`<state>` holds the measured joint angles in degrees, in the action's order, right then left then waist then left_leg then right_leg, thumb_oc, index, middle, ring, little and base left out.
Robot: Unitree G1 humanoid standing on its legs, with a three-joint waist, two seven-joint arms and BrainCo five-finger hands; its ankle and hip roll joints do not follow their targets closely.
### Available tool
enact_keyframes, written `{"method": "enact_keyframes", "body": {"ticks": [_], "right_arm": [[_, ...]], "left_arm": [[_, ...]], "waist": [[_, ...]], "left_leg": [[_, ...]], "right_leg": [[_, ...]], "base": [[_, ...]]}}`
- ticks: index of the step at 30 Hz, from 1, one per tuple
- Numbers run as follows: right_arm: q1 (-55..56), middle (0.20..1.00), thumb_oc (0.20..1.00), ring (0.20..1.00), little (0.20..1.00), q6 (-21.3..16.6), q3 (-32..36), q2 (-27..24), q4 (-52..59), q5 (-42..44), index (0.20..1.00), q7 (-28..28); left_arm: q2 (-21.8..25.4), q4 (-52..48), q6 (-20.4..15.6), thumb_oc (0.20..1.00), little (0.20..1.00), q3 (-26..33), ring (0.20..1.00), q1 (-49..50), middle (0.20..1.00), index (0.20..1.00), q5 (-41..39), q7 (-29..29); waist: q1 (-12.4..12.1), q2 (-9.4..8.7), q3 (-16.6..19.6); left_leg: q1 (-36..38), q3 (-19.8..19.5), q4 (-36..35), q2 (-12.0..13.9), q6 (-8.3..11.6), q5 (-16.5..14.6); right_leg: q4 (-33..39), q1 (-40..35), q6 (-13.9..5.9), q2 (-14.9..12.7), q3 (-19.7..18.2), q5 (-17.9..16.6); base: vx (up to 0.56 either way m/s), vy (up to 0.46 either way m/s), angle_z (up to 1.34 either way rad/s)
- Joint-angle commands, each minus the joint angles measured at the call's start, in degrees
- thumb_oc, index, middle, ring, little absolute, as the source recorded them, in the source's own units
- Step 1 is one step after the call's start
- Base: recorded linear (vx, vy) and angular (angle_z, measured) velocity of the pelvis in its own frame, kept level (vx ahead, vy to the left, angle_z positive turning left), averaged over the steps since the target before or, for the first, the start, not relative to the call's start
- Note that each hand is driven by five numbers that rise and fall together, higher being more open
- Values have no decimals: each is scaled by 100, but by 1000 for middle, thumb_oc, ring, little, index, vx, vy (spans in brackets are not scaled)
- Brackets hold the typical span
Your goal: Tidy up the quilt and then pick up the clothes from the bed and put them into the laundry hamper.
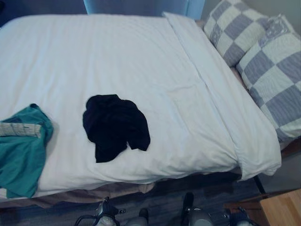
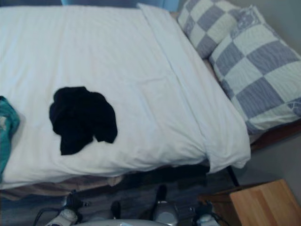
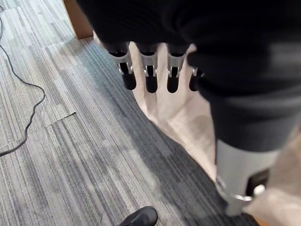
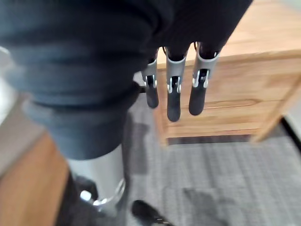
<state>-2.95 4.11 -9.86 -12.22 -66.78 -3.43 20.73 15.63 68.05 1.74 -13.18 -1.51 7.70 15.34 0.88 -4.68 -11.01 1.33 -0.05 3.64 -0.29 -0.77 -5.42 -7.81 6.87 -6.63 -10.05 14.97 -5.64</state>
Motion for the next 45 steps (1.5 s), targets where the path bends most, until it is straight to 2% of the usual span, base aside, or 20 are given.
{"method": "enact_keyframes", "body": {"ticks": [1,4,7,8,13,16,17,18,20,21,22,24,27,28,31,33,39,42,43,45], "right_arm": [[-308,1000,1000,1000,1000,-134,-94,-444,209,-227,1000,-12],[-621,1000,1000,1000,1000,-120,-307,-597,372,-424,1000,15],[-673,1000,1000,1000,1000,-88,-392,-565,290,-488,1000,44],[-702,1000,1000,1000,1000,-29,-481,-530,259,-566,1000,19],[-558,1000,1000,1000,1000,-37,-461,-493,233,-634,1000,-150],[-498,1000,1000,1000,1000,-3,-286,-405,194,-574,1000,-188],[-429,1000,1000,1000,1000,74,-346,-256,157,-729,1000,-290],[-431,1000,1000,1000,1000,75,-345,-254,157,-729,1000,-290],[-496,1000,1000,1000,1000,34,-494,-158,202,-801,1000,-320],[-543,1000,1000,1000,1000,-7,-650,-139,235,-922,1000,-371],[-583,1000,1000,1000,1000,-72,-853,-98,293,-1012,1000,-347],[-507,1000,1000,1000,1000,27,-905,-167,256,-1139,1000,-344],[-628,1000,1000,1000,1000,-113,-1410,-216,383,-1285,1000,-419],[-794,1000,1000,1000,1000,-103,-1397,-333,300,-1231,1000,-407],[-841,1000,1000,1000,1000,-9,-1368,-307,250,-1147,1000,-355],[-774,1000,1000,1000,1000,46,-1283,-246,255,-1019,1000,-315],[-618,1000,1000,1000,1000,69,-1054,-130,185,-1134,1000,-475],[-648,1000,1000,1000,1000,114,-1043,79,324,-1074,1000,-493],[-718,1000,1000,1000,1000,65,-1114,102,373,-1068,1000,-491],[-689,1000,1000,1000,1000,26,-1114,97,337,-1050,1000,-450]], "left_arm": [[-3,129,-69,1000,1000,-138,1000,3,1000,1000,270,-35],[-121,-31,-147,1000,1000,-20,1000,-38,1000,1000,-130,51],[-90,-137,-163,1000,1000,36,1000,-141,1000,1000,-247,93],[-70,-80,-125,1000,1000,15,1000,-212,1000,1000,-185,115],[-176,194,-147,1000,1000,-149,1000,-305,1000,1000,-66,218],[-196,301,-105,1000,1000,-267,1000,-437,1000,1000,86,155],[-127,377,-69,1000,1000,-288,1000,-399,1000,1000,228,86],[-125,378,-69,1000,1000,-288,1000,-401,1000,1000,228,86],[-67,283,-56,1000,1000,-287,1000,-371,1000,1000,337,13],[-47,238,-67,1000,1000,-297,1000,-339,1000,1000,355,-45],[-8,150,-77,1000,1000,-362,1000,-350,1000,1000,411,-99],[37,167,29,1000,1000,-412,1000,-320,1000,1000,552,-92],[-206,12,-193,1000,1000,-659,1000,-399,1000,1000,620,-113],[-297,-166,-199,1000,1000,-641,1000,-532,1000,1000,329,-78],[-340,-224,-167,1000,1000,-595,1000,-569,1000,1000,197,-90],[-421,-115,-208,1000,1000,-619,1000,-459,1000,1000,115,55],[-618,99,-185,1000,1000,-713,1000,-495,1000,1000,92,-14],[-496,-37,-161,1000,1000,-562,1000,-470,1000,1000,-27,-30],[-456,-44,-135,1000,1000,-425,1000,-387,1000,1000,-64,-51],[-451,50,-132,1000,1000,-462,1000,-343,1000,1000,32,-85]], "waist": [[-28,100,-441],[-128,256,-678],[-147,288,-606],[-159,316,-421],[30,499,2],[138,419,101],[38,305,-16],[43,294,-5],[-91,355,-100],[-58,357,-150],[39,337,-211],[132,392,-249],[37,220,-449],[-4,346,-615],[-29,441,-547],[12,442,-335],[265,390,19],[11,252,-46],[-97,258,-74],[-29,235,-141]], "left_leg": [[-620,22,1140,-278,257,-421],[-1333,59,2668,-225,1056,495],[-1340,405,2108,172,893,412],[-1109,492,1005,533,697,303],[-464,-496,-567,1751,998,877],[-388,-363,-635,1536,1087,673],[-227,12,-464,1339,943,394],[-248,8,-460,1322,936,403],[-150,503,-462,1232,813,371],[-175,514,-456,1113,748,408],[-198,426,-504,841,646,505],[-109,407,-561,725,588,503],[-1095,300,1278,-99,723,216],[-1623,412,2166,135,1437,1001],[-1383,798,1385,803,1175,991],[-737,272,115,1444,896,954],[-124,-542,-217,1180,1030,229],[112,5,-303,956,802,-60],[182,208,-408,809,657,3],[198,127,-423,642,570,63]], "right_leg": [[101,-458,72,257,-477,1231],[420,-781,282,255,-568,1214],[666,-937,212,182,-402,1206],[751,-996,86,52,-312,1138],[805,-913,-423,-540,-569,917],[605,-788,-585,-922,-570,647],[202,-558,-639,-1502,-4,-69],[209,-544,-644,-1517,-3,-82],[-271,-402,-420,-1668,1193,87],[-528,-326,-324,-1307,1159,331],[-540,-227,-328,-302,564,832],[-837,113,-366,42,101,912],[480,-772,268,226,-271,1202],[595,-891,375,277,-312,1330],[716,-1038,288,203,-254,1336],[856,-1030,-56,-177,-340,1092],[978,-604,-562,-924,-645,353],[757,-200,-529,-1328,498,-53],[445,-118,-377,-1096,1078,199],[283,-28,-287,-558,506,435]], "base": [[71,109,36],[-63,175,62],[1,172,33],[86,335,37],[57,735,17],[46,523,-7],[-44,552,-19],[-116,539,-41],[-114,445,-67],[-88,619,-52],[-39,429,-57],[30,310,-28],[-90,323,63],[-191,387,102],[2,331,28],[70,587,-6],[-50,508,-24],[-215,363,-66],[-198,437,-129],[-78,281,-114]]}}
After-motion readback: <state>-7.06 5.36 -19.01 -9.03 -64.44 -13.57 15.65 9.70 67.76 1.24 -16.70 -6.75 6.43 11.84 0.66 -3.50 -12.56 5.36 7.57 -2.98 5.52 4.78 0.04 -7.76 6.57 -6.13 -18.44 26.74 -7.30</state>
